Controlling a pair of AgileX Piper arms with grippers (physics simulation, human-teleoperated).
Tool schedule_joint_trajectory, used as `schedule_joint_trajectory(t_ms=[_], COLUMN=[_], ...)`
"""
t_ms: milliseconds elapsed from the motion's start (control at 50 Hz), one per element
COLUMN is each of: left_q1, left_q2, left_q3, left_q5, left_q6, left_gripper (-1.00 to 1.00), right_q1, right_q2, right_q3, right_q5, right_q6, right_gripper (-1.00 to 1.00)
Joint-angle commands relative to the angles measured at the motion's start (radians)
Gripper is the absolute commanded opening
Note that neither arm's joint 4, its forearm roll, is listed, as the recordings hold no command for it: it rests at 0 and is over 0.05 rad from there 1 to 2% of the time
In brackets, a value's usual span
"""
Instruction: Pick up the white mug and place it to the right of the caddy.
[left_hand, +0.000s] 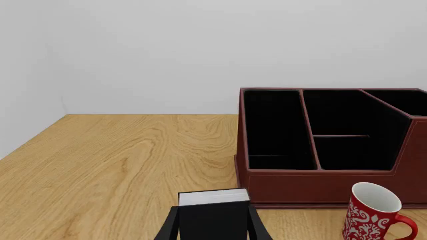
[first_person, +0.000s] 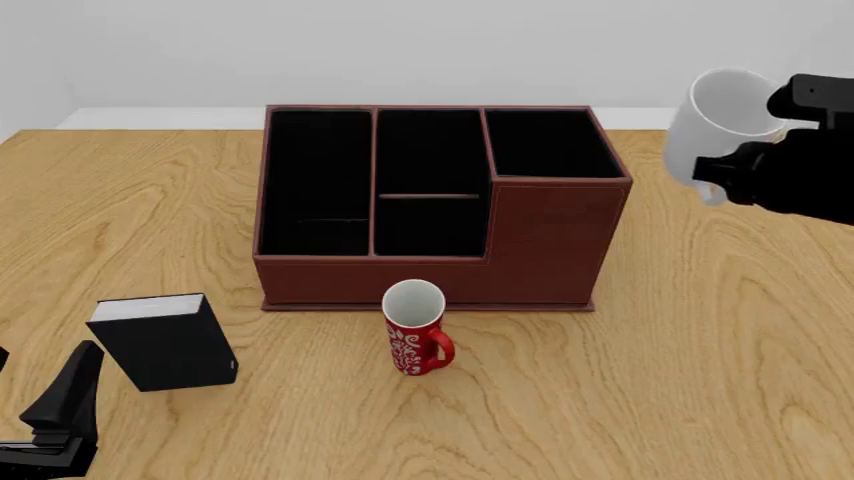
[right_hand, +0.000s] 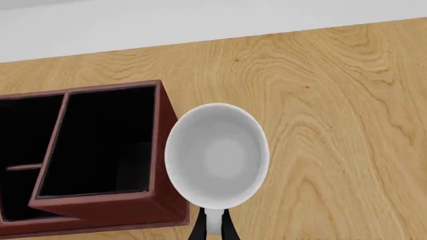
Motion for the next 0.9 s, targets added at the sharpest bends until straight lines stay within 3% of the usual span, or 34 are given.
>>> schedule_joint_trajectory(t_ms=[20, 900], left_q1=[0.000, 0.000], left_q2=[0.000, 0.000], left_q3=[0.000, 0.000], left_q5=[0.000, 0.000], left_q6=[0.000, 0.000], left_gripper=[1.00, 1.00], right_q1=[0.002, 0.015], right_q2=[0.033, 0.090], right_q3=[0.022, 0.121], right_q5=[-0.034, -0.111], right_q6=[0.016, -0.007], right_gripper=[-1.00, -1.00])
